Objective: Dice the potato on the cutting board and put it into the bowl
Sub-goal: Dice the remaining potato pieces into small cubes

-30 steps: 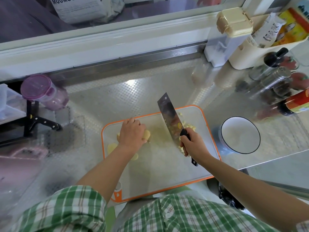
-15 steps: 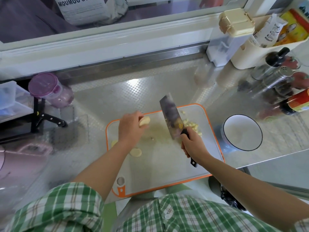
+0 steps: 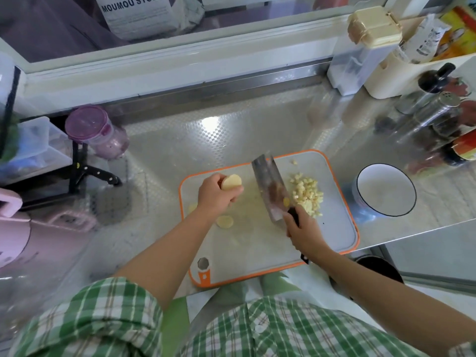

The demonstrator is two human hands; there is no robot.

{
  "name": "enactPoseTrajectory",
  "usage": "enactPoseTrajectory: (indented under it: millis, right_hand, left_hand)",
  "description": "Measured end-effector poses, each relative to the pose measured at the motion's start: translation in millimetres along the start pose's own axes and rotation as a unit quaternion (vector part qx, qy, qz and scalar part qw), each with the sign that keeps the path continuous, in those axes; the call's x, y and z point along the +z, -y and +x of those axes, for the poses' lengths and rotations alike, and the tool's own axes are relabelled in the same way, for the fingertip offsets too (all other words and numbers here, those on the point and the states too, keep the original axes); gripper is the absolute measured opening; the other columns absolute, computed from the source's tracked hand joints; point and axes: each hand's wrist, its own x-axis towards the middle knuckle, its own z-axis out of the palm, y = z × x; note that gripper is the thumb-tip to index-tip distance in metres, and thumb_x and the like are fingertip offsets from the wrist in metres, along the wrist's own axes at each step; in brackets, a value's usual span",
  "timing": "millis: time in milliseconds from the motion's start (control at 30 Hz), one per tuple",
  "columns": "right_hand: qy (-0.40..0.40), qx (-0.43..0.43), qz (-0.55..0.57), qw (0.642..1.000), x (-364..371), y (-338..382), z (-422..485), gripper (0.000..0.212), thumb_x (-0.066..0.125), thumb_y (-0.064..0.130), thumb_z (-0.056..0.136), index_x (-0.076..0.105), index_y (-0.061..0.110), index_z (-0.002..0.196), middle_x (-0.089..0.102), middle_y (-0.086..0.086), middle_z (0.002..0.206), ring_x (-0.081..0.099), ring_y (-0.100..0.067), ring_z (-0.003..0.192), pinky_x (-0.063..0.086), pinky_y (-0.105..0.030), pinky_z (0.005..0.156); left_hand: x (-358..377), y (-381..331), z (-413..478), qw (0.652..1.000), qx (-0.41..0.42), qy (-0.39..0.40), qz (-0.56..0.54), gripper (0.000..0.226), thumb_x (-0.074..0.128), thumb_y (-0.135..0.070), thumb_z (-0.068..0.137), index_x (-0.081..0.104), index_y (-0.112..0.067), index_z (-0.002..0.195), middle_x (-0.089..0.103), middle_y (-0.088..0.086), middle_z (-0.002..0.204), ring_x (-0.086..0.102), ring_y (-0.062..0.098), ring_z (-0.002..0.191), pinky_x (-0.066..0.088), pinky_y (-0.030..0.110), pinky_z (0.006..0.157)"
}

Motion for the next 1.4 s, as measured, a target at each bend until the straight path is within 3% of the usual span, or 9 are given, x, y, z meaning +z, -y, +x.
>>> enactPoseTrajectory:
  millis: [100, 200, 300, 367, 533, 1033, 1200, 1300, 1400]
  right_hand:
    - [-0.083, 0.045, -0.006, 0.996, -28, -14, 5, 0.015, 0.047, 0.025, 0.099, 0.049, 0.012, 0.092, 0.059, -0.006, 0.062, 0.049, -0.021, 0.047, 0.05, -0.046, 0.056]
    - [-0.112, 0.067, -0.049, 0.99, -46, -14, 1, 0.016, 0.047, 0.03, 0.096, 0.048, 0.016, 0.089, 0.063, -0.002, 0.062, 0.053, -0.018, 0.045, 0.05, -0.036, 0.054]
    - [-0.085, 0.046, -0.048, 0.994, -47, -6, -7, 0.018, 0.048, 0.03, 0.096, 0.048, 0.014, 0.087, 0.063, -0.004, 0.064, 0.046, -0.008, 0.037, 0.043, -0.022, 0.044]
    - [-0.063, 0.023, -0.03, 0.997, -41, -2, -9, 0.019, 0.049, 0.029, 0.097, 0.046, 0.013, 0.086, 0.061, -0.006, 0.063, 0.044, -0.006, 0.037, 0.041, -0.025, 0.045]
    - [-0.021, 0.005, -0.028, 0.999, -32, -1, -13, 0.015, 0.049, 0.028, 0.097, 0.05, 0.014, 0.091, 0.063, -0.009, 0.068, 0.049, 0.0, 0.04, 0.039, -0.026, 0.051]
    - [0.007, 0.001, -0.062, 0.998, -40, 0, -14, 0.015, 0.049, 0.027, 0.098, 0.049, 0.012, 0.095, 0.063, -0.011, 0.072, 0.051, -0.013, 0.049, 0.05, -0.039, 0.057]
    - [0.0, -0.001, -0.094, 0.996, -38, 0, -11, 0.018, 0.048, 0.027, 0.097, 0.048, 0.009, 0.096, 0.063, -0.014, 0.075, 0.057, -0.03, 0.06, 0.053, -0.049, 0.062]
    - [0.013, -0.01, -0.114, 0.993, -35, 2, -13, 0.016, 0.049, 0.028, 0.095, 0.046, 0.012, 0.094, 0.061, -0.013, 0.074, 0.059, -0.031, 0.061, 0.054, -0.049, 0.06]
    - [0.022, -0.029, -0.148, 0.988, -32, 3, -16, 0.016, 0.051, 0.028, 0.093, 0.043, 0.014, 0.09, 0.057, -0.008, 0.068, 0.058, -0.027, 0.056, 0.05, -0.042, 0.053]
  left_hand:
    - [12, -2, -4, 0.995, 0.015, 0.077, 0.059, 0.033, 0.081, -0.011, 0.073, 0.059, -0.008, 0.097, 0.063, 0.002, 0.068, 0.059, 0.013, 0.051, 0.046, 0.021, 0.047]
    - [24, -3, -5, 0.97, 0.067, 0.139, 0.187, 0.038, 0.084, -0.02, 0.069, 0.063, -0.011, 0.099, 0.065, 0.0, 0.076, 0.063, 0.019, 0.067, 0.052, 0.028, 0.063]
    - [33, -4, -6, 0.918, 0.113, 0.193, 0.328, 0.044, 0.083, -0.028, 0.071, 0.063, -0.016, 0.109, 0.067, 0.005, 0.106, 0.063, 0.025, 0.099, 0.046, 0.029, 0.079]
    - [38, -5, -7, 0.874, 0.141, 0.224, 0.408, 0.049, 0.078, -0.029, 0.077, 0.06, -0.017, 0.12, 0.063, 0.006, 0.12, 0.058, 0.027, 0.111, 0.041, 0.027, 0.081]
    - [37, 4, -12, 0.803, 0.222, 0.191, 0.519, 0.05, 0.069, -0.029, 0.083, 0.051, -0.02, 0.129, 0.052, 0.008, 0.123, 0.052, 0.029, 0.115, 0.043, 0.035, 0.088]
    - [54, -2, -4, 0.904, 0.165, 0.21, 0.335, 0.024, 0.053, -0.01, 0.094, 0.069, -0.016, 0.11, 0.06, 0.009, 0.096, 0.059, 0.029, 0.096, 0.037, 0.026, 0.073]
    - [61, 0, -7, 0.897, 0.152, 0.116, 0.4, 0.043, 0.064, -0.016, 0.087, 0.051, -0.011, 0.128, 0.047, 0.014, 0.117, 0.053, 0.032, 0.105, 0.04, 0.033, 0.088]
    - [58, 6, -14, 0.916, 0.086, 0.045, 0.389, 0.031, 0.06, -0.017, 0.089, 0.052, -0.008, 0.117, 0.058, 0.013, 0.116, 0.055, 0.032, 0.108, 0.041, 0.035, 0.086]
    - [63, 10, -22, 0.954, -0.015, 0.059, 0.294, 0.026, 0.062, -0.021, 0.086, 0.058, -0.011, 0.109, 0.068, 0.011, 0.107, 0.061, 0.031, 0.105, 0.046, 0.033, 0.085]
